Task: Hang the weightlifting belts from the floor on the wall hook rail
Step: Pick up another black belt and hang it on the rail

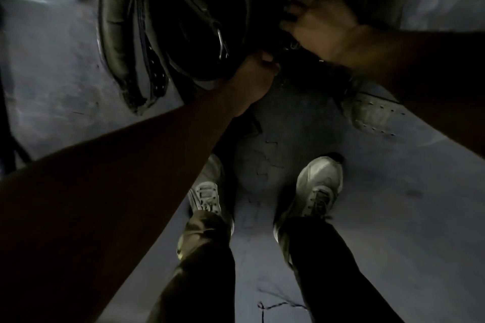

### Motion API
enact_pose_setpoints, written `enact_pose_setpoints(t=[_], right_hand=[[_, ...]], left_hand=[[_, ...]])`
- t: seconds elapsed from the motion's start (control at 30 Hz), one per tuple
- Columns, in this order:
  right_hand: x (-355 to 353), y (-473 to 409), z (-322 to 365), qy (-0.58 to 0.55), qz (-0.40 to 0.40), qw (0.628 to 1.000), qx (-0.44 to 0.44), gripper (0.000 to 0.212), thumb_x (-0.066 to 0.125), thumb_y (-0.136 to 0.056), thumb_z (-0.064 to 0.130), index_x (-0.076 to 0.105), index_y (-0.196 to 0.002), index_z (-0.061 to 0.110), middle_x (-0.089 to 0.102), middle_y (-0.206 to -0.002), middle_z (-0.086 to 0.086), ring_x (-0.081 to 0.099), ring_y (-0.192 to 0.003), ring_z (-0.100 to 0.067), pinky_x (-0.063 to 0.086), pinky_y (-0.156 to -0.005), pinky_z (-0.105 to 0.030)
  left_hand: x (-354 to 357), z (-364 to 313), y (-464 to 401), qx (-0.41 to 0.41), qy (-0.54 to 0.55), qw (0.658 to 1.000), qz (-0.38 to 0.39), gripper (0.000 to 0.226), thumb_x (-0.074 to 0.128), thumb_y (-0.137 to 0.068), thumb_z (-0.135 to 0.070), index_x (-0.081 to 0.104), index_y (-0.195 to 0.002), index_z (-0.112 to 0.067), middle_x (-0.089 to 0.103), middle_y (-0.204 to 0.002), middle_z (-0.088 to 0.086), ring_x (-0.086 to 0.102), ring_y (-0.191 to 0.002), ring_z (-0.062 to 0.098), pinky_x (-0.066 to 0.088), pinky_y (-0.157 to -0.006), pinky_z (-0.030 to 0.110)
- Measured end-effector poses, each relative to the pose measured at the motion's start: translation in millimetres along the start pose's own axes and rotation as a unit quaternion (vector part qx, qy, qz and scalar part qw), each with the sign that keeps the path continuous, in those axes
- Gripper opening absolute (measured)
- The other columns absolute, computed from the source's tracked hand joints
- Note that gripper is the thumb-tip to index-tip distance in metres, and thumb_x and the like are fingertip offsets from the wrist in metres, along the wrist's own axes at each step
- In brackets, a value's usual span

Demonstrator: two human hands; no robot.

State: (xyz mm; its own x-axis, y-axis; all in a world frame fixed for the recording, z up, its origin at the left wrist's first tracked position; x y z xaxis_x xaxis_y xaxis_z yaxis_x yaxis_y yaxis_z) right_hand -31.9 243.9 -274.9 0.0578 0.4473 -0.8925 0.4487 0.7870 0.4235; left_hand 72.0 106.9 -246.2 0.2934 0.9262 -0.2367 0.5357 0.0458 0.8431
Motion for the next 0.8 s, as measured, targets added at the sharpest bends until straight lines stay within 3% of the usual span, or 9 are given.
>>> enact_pose_setpoints(t=[0.1,0.2,0.27,0.33,0.5,0.6,0.7,0.77,0.8], right_hand=[[-16,-1,-3,-0.026,0.009,0.999,-0.020,0.040,0.046,-0.097,0.016,0.065,-0.132,0.013,0.067,-0.131,-0.018,0.059,-0.127,-0.040,0.037,-0.116,-0.053],[-72,11,-5,-0.084,0.010,0.996,-0.021,0.036,0.055,-0.098,0.028,0.062,-0.132,0.021,0.069,-0.129,-0.009,0.065,-0.118,-0.035,0.050,-0.101,-0.048],[-113,24,-3,-0.140,-0.013,0.990,-0.008,0.036,0.059,-0.098,0.038,0.061,-0.130,0.021,0.071,-0.125,-0.009,0.069,-0.111,-0.035,0.054,-0.092,-0.046],[-151,39,-6,-0.205,-0.047,0.978,0.011,0.035,0.064,-0.097,0.038,0.062,-0.125,0.018,0.073,-0.117,-0.011,0.071,-0.105,-0.037,0.056,-0.086,-0.046],[-249,83,-29,-0.431,-0.037,0.897,0.091,0.034,0.064,-0.098,0.035,0.049,-0.128,0.027,0.068,-0.119,-0.006,0.066,-0.106,-0.030,0.055,-0.087,-0.045],[-317,114,-41,-0.519,-0.051,0.846,0.109,0.031,0.063,-0.098,0.035,0.047,-0.124,0.034,0.065,-0.114,0.003,0.064,-0.100,-0.017,0.055,-0.086,-0.043],[-392,139,-52,-0.571,-0.071,0.808,0.127,0.028,0.066,-0.099,0.025,0.050,-0.122,0.027,0.065,-0.104,-0.001,0.059,-0.088,0.009,0.048,-0.077,-0.012],[-448,156,-57,-0.595,-0.097,0.786,0.140,0.026,0.067,-0.099,0.019,0.052,-0.121,0.021,0.065,-0.100,0.000,0.057,-0.083,0.013,0.042,-0.075,-0.006],[-476,166,-58,-0.605,-0.115,0.775,0.144,0.027,0.067,-0.099,0.017,0.053,-0.121,0.020,0.063,-0.100,0.003,0.056,-0.086,0.011,0.042,-0.080,-0.009]], left_hand=[[3,10,6,-0.014,0.048,0.999,-0.013,0.031,0.055,-0.101,-0.003,0.056,-0.130,0.006,0.064,-0.126,0.020,0.062,-0.114,0.032,0.048,-0.100,0.036],[-10,-2,31,-0.037,0.088,0.995,0.010,0.014,0.053,-0.100,0.003,0.061,-0.094,-0.007,0.059,-0.102,0.016,0.058,-0.087,0.022,0.052,-0.080,0.024],[-29,-19,57,-0.030,0.072,0.997,0.018,0.031,0.055,-0.100,-0.001,0.051,-0.081,-0.025,0.058,-0.102,0.011,0.057,-0.092,0.022,0.053,-0.087,0.027],[-52,-39,86,-0.013,0.034,0.999,0.009,0.033,0.058,-0.099,-0.007,0.049,-0.077,-0.029,0.058,-0.105,0.007,0.054,-0.099,0.021,0.049,-0.094,0.036],[-105,-97,170,0.042,0.029,0.999,-0.017,0.011,0.062,-0.090,-0.008,0.060,-0.080,-0.012,0.058,-0.082,0.023,0.054,-0.077,0.031,0.040,-0.073,0.040],[-145,-132,229,0.112,-0.010,0.992,-0.050,0.007,0.065,-0.090,-0.011,0.071,-0.090,-0.007,0.070,-0.089,0.029,0.070,-0.086,0.041,0.044,-0.071,0.034],[-183,-175,302,0.203,-0.010,0.977,-0.065,0.007,0.067,-0.088,-0.010,0.069,-0.093,-0.006,0.073,-0.094,0.022,0.072,-0.090,0.034,0.058,-0.079,0.044],[-203,-198,354,0.237,0.031,0.969,-0.064,0.017,0.067,-0.090,0.001,0.066,-0.107,0.002,0.075,-0.100,0.022,0.074,-0.092,0.030,0.061,-0.079,0.047],[-213,-208,378,0.251,0.062,0.964,-0.063,0.016,0.068,-0.089,0.006,0.063,-0.103,0.003,0.077,-0.092,0.016,0.074,-0.081,0.020,0.061,-0.070,0.040]])
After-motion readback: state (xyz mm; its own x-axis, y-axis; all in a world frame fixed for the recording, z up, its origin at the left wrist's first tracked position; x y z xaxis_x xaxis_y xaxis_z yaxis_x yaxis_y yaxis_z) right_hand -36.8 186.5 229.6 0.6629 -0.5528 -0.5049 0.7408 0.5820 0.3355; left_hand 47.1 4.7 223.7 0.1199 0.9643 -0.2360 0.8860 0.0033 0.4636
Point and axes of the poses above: each hand's wrist, its own y-axis away from the middle knuckle, its own x-axis out of the palm, z = x × y, the point moved 2 cm from there along -y, towards the middle knuckle
